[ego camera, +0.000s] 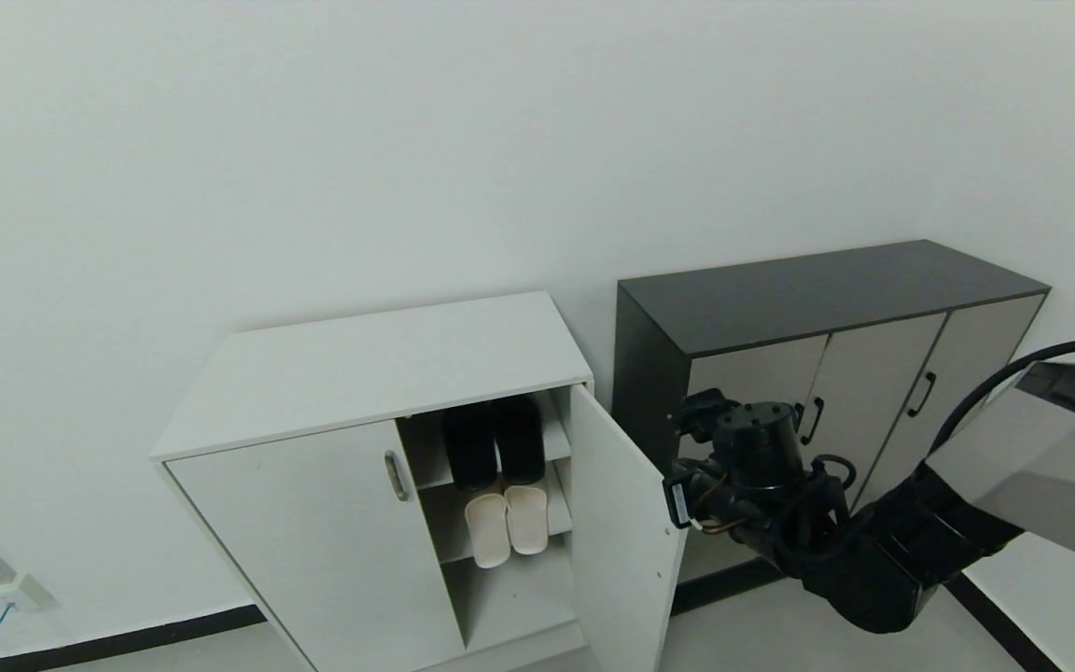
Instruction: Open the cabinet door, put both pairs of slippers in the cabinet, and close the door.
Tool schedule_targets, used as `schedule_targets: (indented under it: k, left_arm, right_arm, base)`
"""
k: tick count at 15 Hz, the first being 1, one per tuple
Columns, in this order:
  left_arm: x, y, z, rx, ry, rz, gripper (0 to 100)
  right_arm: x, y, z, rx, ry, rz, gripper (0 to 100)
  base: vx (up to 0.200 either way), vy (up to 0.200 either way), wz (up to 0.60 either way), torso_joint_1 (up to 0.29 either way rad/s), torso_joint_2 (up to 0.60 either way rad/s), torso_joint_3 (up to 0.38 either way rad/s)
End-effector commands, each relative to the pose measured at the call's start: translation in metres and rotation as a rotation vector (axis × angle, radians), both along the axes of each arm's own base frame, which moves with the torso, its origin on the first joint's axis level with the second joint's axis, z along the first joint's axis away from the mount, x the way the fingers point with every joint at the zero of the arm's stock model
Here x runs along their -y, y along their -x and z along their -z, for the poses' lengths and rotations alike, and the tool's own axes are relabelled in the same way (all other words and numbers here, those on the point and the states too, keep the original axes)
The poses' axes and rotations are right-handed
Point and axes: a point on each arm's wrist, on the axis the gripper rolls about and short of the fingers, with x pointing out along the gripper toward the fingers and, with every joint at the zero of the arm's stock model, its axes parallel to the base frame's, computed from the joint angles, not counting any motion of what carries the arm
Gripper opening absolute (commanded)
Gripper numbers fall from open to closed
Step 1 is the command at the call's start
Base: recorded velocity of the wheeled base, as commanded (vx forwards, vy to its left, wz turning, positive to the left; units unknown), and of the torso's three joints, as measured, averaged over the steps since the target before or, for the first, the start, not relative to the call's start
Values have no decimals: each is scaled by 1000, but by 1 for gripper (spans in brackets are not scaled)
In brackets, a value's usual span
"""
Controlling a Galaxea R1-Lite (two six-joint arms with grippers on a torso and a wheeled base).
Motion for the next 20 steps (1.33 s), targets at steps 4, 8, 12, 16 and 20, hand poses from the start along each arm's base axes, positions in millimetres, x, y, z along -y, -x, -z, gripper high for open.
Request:
schedule_targets:
  k: [4, 8, 12, 16, 20]
  left_arm:
    - [0, 0, 0, -2, 0, 0, 0]
    - [0, 0, 0, -2, 0, 0, 0]
    - [0, 0, 0, -2, 0, 0, 0]
    - [0, 0, 0, -2, 0, 0, 0]
    - [0, 0, 0, -2, 0, 0, 0]
  right_arm:
    - [-1, -3, 18, -37, 28, 4, 0]
    - [-32, 20, 36, -90, 18, -86, 0]
    - [-35, 36, 13, -83, -74, -168, 0]
    - [-6, 25, -20, 7, -69, -110, 0]
    - [-2, 29, -25, 25, -53, -115, 0]
  base:
    - [0, 0, 0, 0, 0, 0]
    - [0, 0, 0, 0, 0, 0]
    - [0, 0, 0, 0, 0, 0]
    - [0, 0, 0, 0, 0, 0]
    - [0, 0, 150, 1, 1, 1]
